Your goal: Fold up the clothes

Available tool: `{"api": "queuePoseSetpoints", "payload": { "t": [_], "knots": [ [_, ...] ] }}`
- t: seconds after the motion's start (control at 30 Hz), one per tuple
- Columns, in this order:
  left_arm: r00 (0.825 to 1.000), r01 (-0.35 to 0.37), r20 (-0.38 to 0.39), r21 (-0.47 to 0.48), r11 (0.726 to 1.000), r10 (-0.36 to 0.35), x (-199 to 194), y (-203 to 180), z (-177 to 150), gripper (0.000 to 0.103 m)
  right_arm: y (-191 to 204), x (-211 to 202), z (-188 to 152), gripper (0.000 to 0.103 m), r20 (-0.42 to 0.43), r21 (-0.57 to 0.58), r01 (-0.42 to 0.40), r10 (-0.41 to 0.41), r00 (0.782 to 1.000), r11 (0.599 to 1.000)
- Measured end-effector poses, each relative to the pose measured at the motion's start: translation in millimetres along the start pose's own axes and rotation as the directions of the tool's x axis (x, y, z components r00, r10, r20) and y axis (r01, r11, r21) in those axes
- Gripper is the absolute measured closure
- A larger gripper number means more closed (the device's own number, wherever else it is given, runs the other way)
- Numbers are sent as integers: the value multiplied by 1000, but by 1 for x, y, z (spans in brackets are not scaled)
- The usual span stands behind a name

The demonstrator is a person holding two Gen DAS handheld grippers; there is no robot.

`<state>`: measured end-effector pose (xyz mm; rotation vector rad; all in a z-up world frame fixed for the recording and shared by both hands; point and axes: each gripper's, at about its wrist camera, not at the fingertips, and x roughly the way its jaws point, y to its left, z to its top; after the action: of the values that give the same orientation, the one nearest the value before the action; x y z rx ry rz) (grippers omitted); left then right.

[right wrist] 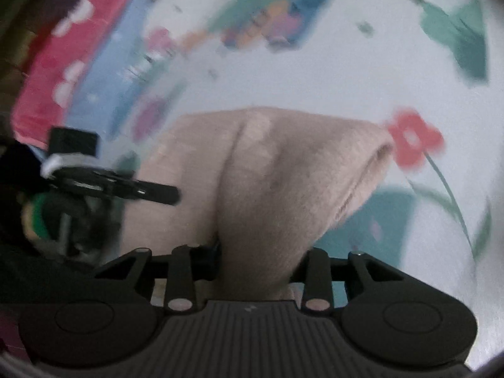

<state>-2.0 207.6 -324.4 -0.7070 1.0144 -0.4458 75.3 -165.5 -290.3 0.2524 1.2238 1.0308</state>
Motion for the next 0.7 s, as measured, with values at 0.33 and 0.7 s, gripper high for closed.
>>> {"api": "queuePoseSetpoints", "payload": {
  "t": [0.33,0.7],
  "knots": [
    [977,-204,50,-50,978,206,-30,44,38,35,-19,37,53,41,-10,3,241,-241,970,971],
    [987,-131,80,-132,983,142,-19,57,22,32,-24,65,34,35,15,78,139,-141,990,987]
  ]
}}
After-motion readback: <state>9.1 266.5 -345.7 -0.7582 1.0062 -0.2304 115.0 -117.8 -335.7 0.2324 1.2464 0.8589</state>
